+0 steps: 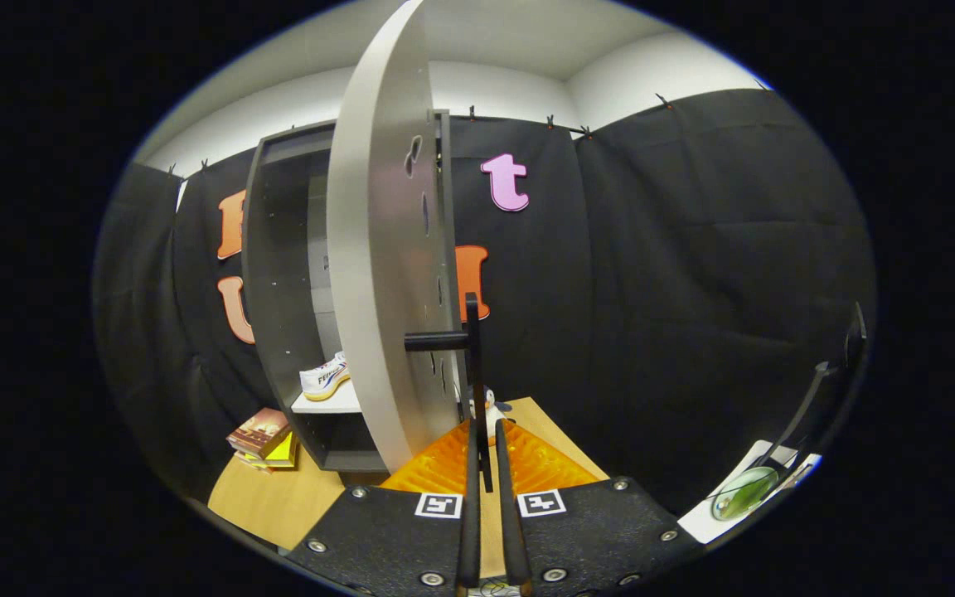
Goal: Open the shoe cabinet door, grab the shoes and put them into the shoe cabinet, then close the shoe cabinet door.
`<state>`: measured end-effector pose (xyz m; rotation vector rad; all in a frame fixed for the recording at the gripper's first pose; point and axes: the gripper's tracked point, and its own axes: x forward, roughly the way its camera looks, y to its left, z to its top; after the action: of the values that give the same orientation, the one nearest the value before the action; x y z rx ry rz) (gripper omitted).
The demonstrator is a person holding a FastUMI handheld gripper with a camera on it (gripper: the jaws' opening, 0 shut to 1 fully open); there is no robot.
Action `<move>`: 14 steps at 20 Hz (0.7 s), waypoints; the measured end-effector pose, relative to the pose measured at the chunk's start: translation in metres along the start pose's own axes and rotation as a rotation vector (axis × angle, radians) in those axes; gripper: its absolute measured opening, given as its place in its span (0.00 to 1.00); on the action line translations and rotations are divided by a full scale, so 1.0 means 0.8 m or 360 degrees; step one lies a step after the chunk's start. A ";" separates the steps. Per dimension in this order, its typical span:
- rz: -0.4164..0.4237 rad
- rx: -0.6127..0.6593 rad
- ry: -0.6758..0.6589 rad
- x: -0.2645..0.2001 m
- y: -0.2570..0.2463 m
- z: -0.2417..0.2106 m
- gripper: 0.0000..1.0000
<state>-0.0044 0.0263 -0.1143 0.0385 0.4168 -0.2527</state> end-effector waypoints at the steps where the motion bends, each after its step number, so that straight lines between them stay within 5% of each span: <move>1: -0.0022 -0.0019 -0.0006 -0.002 -0.009 -0.001 0.10; 7: -0.0315 -0.0169 -0.0072 -0.010 -0.065 0.005 0.17; 14: -0.0386 -0.0132 -0.0140 -0.044 -0.050 0.007 0.36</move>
<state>-0.0433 -0.0047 -0.0941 -0.1051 0.3436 -0.4742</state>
